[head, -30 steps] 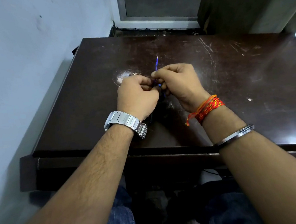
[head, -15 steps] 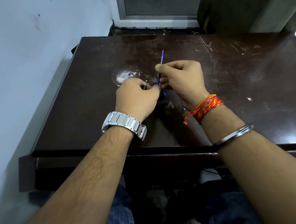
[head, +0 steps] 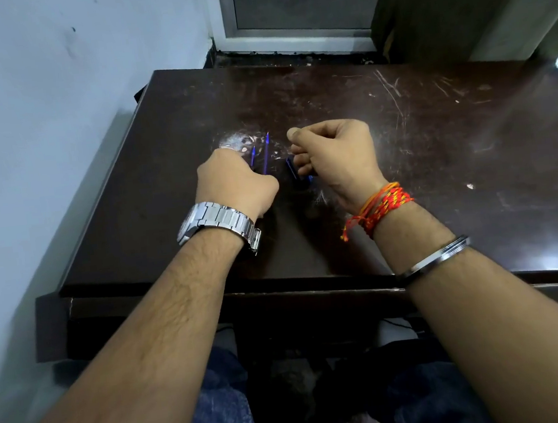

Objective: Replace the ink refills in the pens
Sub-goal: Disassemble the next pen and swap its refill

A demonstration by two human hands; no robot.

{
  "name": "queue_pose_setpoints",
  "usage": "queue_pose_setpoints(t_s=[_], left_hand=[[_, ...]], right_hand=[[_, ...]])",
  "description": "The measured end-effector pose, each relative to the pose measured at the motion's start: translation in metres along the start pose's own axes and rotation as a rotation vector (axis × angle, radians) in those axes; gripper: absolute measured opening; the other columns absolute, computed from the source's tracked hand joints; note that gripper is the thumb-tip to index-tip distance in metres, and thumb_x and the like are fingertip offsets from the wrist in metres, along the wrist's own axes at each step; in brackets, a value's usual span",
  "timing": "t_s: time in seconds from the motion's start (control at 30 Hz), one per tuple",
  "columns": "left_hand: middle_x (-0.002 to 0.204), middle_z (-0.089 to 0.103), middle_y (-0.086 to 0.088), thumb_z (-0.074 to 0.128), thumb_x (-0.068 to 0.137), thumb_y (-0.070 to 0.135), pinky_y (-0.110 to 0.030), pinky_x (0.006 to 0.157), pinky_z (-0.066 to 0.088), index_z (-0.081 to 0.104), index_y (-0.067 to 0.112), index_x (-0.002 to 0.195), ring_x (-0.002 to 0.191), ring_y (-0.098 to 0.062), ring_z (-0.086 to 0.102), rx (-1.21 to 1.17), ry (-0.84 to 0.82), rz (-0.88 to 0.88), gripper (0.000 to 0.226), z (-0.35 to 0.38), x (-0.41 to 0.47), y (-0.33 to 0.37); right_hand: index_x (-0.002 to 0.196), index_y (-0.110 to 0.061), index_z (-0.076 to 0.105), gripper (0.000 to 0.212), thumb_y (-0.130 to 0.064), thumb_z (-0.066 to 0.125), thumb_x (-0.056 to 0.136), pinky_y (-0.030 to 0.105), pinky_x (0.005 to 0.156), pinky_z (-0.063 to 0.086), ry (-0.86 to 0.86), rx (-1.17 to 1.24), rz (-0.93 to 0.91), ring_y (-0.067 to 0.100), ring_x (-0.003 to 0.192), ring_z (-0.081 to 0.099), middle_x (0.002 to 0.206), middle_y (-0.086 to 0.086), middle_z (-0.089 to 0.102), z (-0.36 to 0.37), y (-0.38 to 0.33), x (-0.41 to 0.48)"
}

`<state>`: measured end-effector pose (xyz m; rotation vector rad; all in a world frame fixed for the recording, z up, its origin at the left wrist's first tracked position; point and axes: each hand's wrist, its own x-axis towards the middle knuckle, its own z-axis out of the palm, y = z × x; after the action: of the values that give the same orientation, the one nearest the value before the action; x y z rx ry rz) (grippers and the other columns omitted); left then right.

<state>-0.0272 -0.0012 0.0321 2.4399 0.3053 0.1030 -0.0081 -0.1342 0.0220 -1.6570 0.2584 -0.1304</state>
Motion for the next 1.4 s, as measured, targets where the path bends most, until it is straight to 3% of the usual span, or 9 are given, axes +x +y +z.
queue_pose_setpoints(t_s=[0.13, 0.4, 0.57, 0.83, 1.1, 1.4], left_hand=[[0.052, 0.046, -0.001, 0.064, 0.068, 0.010, -0.021, 0.035, 0.025, 0.040, 0.012, 0.053, 0.044, -0.014, 0.044, 0.058, -0.010, -0.026, 0.028, 0.002, 0.003, 0.000], [0.058, 0.054, -0.002, 0.071, 0.065, 0.016, -0.020, 0.038, 0.027, 0.050, 0.011, 0.059, 0.049, -0.014, 0.050, 0.075, -0.016, -0.046, 0.023, 0.004, 0.010, -0.006], [0.051, 0.052, 0.001, 0.077, 0.065, 0.020, -0.017, 0.029, 0.025, 0.050, 0.012, 0.057, 0.043, -0.009, 0.048, 0.083, 0.010, -0.039, 0.029, 0.005, 0.012, -0.006], [0.051, 0.048, 0.001, 0.077, 0.065, 0.020, -0.017, 0.032, 0.023, 0.046, 0.012, 0.054, 0.043, -0.009, 0.045, 0.101, 0.020, -0.031, 0.034, 0.005, 0.014, -0.007], [0.050, 0.046, 0.001, 0.077, 0.064, 0.022, -0.013, 0.019, 0.016, 0.045, 0.011, 0.054, 0.041, -0.010, 0.044, 0.087, 0.043, 0.001, 0.036, 0.008, 0.015, -0.006], [0.057, 0.049, 0.000, 0.077, 0.070, 0.022, -0.022, 0.037, 0.025, 0.045, 0.012, 0.057, 0.046, -0.010, 0.044, 0.113, 0.042, -0.006, 0.036, 0.015, 0.021, -0.006]], right_hand=[[0.079, -0.008, 0.071, 0.014, -0.019, 0.072, 0.086, 0.029, 0.058, 0.057, 0.008, -0.024, 0.013, 0.013, 0.055, 0.062, 0.068, 0.009, 0.070, 0.000, -0.001, -0.001], [0.079, -0.005, 0.072, 0.014, -0.018, 0.071, 0.086, 0.026, 0.053, 0.054, 0.018, 0.001, 0.010, 0.013, 0.052, 0.060, 0.065, 0.007, 0.068, -0.001, -0.001, 0.000], [0.072, -0.010, 0.071, 0.016, -0.018, 0.070, 0.086, 0.027, 0.055, 0.054, 0.052, -0.006, 0.004, 0.013, 0.053, 0.061, 0.064, 0.005, 0.069, -0.005, -0.003, 0.001], [0.070, -0.010, 0.070, 0.017, -0.015, 0.069, 0.086, 0.023, 0.051, 0.051, 0.107, -0.013, 0.016, 0.007, 0.048, 0.060, 0.061, 0.001, 0.068, -0.010, -0.005, 0.003], [0.072, -0.008, 0.071, 0.015, -0.016, 0.069, 0.085, 0.026, 0.054, 0.053, 0.114, -0.033, 0.018, 0.012, 0.051, 0.060, 0.064, 0.005, 0.069, -0.012, -0.005, 0.002], [0.071, -0.012, 0.073, 0.014, -0.020, 0.070, 0.083, 0.027, 0.056, 0.056, 0.124, -0.078, -0.006, 0.011, 0.052, 0.064, 0.063, 0.003, 0.071, -0.011, 0.000, 0.003]])
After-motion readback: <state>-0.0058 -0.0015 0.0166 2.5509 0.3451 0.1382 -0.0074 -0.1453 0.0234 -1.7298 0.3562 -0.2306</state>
